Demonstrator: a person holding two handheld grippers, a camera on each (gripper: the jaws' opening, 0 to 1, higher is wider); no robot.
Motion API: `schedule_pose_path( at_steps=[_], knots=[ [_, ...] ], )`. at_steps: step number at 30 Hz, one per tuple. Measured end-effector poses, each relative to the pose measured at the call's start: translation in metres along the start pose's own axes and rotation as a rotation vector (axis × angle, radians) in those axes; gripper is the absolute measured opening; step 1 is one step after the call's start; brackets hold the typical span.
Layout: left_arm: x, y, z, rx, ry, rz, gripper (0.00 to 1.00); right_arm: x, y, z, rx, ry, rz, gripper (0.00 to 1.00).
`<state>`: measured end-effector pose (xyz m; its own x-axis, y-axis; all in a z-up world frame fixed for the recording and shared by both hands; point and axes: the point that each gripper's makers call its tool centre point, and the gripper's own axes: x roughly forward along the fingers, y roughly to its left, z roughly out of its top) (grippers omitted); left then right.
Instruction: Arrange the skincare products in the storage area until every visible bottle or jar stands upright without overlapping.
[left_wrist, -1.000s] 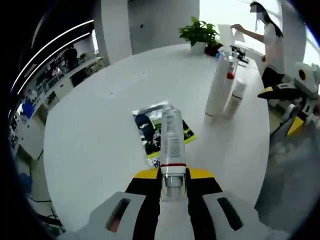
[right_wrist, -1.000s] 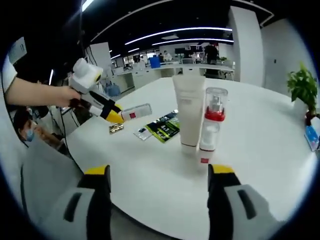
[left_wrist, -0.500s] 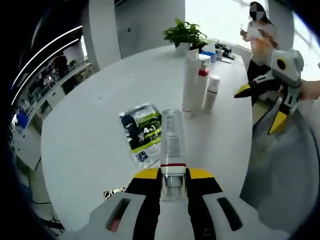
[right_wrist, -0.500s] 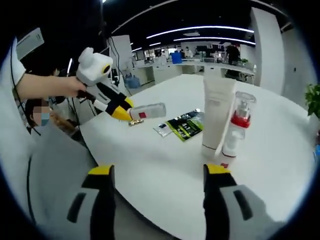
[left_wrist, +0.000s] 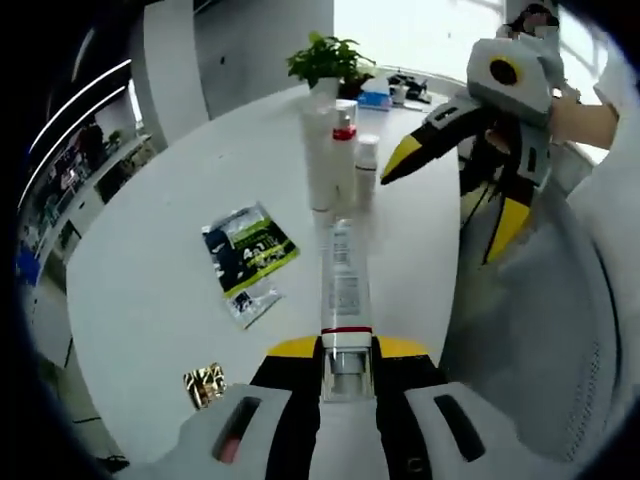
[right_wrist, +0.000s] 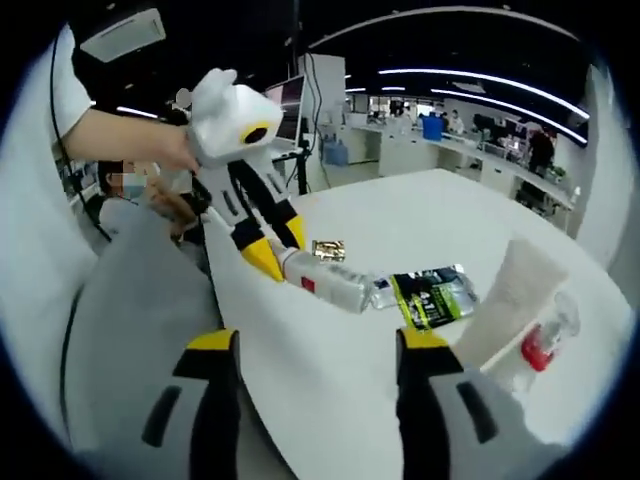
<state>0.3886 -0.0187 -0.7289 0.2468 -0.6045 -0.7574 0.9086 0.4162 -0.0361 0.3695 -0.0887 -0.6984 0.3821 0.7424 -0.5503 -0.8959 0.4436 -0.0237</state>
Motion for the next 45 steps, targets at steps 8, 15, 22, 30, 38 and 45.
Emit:
schedule_pose_path(
  at_steps=[8, 15, 22, 30, 38, 45],
  knots=[
    [0.004, -0.026, -0.014, 0.075, 0.066, -0.077, 0.16, 0.012, 0.013, 0.006, -0.103, 0.052, 0.122, 0.51],
    [0.006, -0.039, -0.016, 0.100, 0.088, -0.127, 0.16, 0.026, 0.038, -0.005, -0.241, 0.144, 0.266, 0.43],
    [0.006, -0.048, -0.013, 0.145, 0.106, -0.154, 0.16, 0.039, 0.046, -0.017, -0.368, 0.227, 0.336, 0.40],
    [0.008, -0.054, -0.017, 0.175, 0.135, -0.182, 0.16, 0.044, 0.051, -0.027, -0.416, 0.277, 0.383, 0.28],
    [0.010, -0.059, -0.017, 0.198, 0.145, -0.208, 0.16, 0.048, 0.049, -0.038, -0.452, 0.310, 0.385, 0.21],
    [0.010, -0.059, -0.014, 0.215, 0.120, -0.221, 0.16, 0.048, 0.047, -0.039, -0.428, 0.310, 0.376, 0.20]
  ],
)
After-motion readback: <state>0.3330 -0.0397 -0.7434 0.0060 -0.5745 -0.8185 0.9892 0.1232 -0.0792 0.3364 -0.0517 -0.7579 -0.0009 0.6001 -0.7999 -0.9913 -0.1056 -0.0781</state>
